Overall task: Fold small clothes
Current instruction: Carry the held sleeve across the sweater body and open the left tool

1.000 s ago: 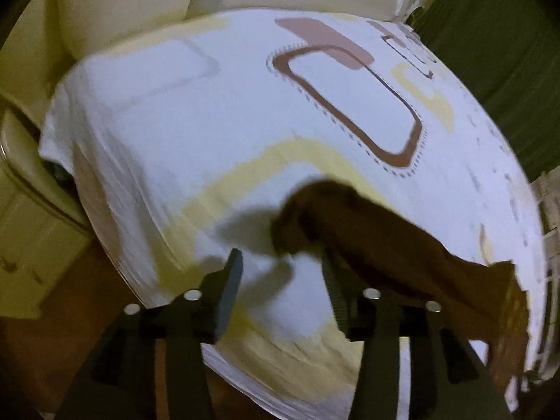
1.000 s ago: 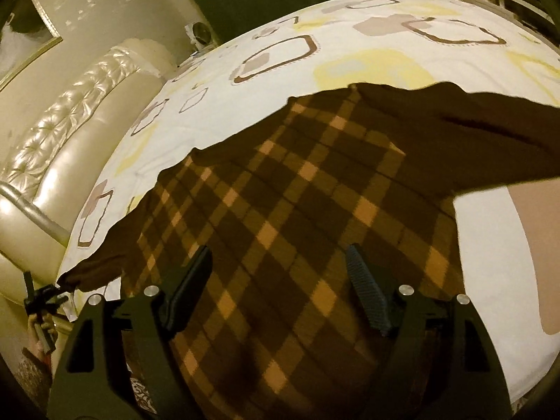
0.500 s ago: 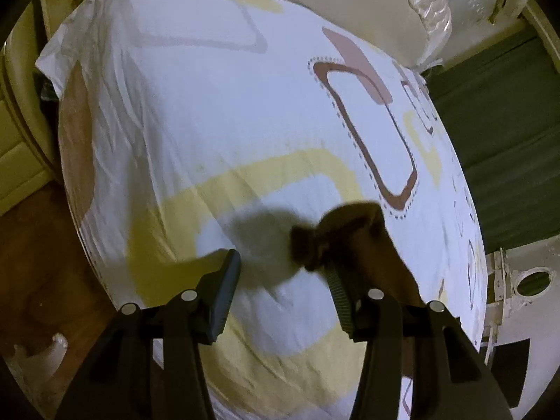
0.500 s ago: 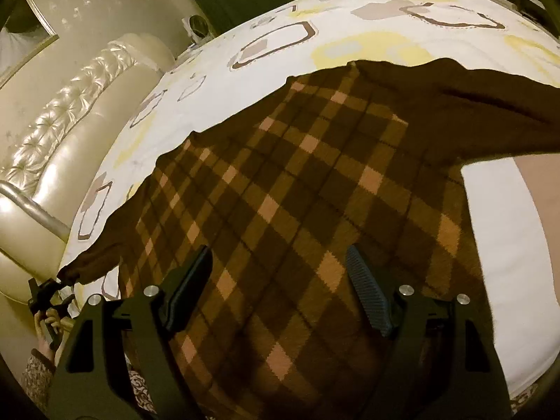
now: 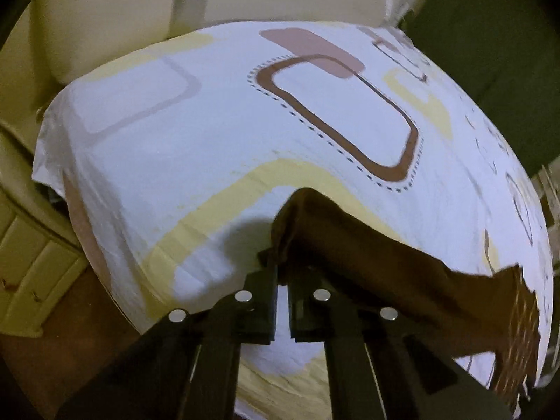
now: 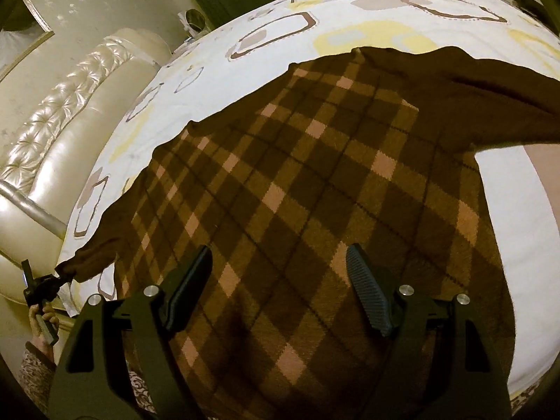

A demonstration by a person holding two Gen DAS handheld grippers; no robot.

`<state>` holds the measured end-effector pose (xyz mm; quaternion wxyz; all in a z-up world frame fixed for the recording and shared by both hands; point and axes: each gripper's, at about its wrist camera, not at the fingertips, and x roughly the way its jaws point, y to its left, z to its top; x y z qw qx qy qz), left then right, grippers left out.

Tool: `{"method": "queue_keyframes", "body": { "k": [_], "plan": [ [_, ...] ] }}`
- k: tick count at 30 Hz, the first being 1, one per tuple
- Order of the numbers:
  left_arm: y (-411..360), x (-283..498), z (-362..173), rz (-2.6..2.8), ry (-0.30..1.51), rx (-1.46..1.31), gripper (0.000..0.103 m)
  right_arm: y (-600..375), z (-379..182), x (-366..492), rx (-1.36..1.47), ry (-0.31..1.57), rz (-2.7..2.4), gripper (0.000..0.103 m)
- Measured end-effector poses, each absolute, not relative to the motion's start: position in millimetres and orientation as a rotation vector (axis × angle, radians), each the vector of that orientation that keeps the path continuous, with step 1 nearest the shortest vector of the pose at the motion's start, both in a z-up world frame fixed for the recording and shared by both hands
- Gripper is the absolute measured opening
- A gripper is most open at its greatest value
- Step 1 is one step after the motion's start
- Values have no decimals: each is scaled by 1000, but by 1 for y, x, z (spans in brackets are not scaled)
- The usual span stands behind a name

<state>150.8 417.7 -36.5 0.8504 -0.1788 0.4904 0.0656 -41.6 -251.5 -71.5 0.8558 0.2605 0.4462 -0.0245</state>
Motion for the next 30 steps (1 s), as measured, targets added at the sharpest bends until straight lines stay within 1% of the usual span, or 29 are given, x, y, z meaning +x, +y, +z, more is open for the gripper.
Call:
{"method": "queue_keyframes", "body": {
  "k": [6, 10, 13, 17, 19, 23, 27, 28, 30],
  "plan": [
    [428, 141, 2, 4, 1087, -552, 4, -256, -70, -42, 551, 926, -70, 79],
    [449, 136, 22, 5, 1134, -605, 4, -257, -68, -41, 552, 915, -74, 79],
    [468, 143, 8, 93, 1192, -590, 4, -254, -71, -39, 549, 918, -71, 79],
    [492, 153, -45, 185, 1269, -641, 4, -251, -76, -36, 552, 934, -68, 79],
    [496, 157, -66, 286, 1284, -555, 4, -249, -76, -37, 549, 939, -64, 79],
    [502, 152, -71, 292, 1245, -584, 5, -251, -69, -38, 531, 930, -63, 79],
    [477, 142, -54, 286, 1203, -444, 6, -264, -63, -44, 548, 912, -76, 79],
    [469, 138, -50, 268, 1190, -429, 8, -268, -62, -46, 560, 908, -77, 79],
    [448, 128, -41, 216, 1160, -425, 16, -277, -60, -50, 590, 901, -81, 79]
  ]
}}
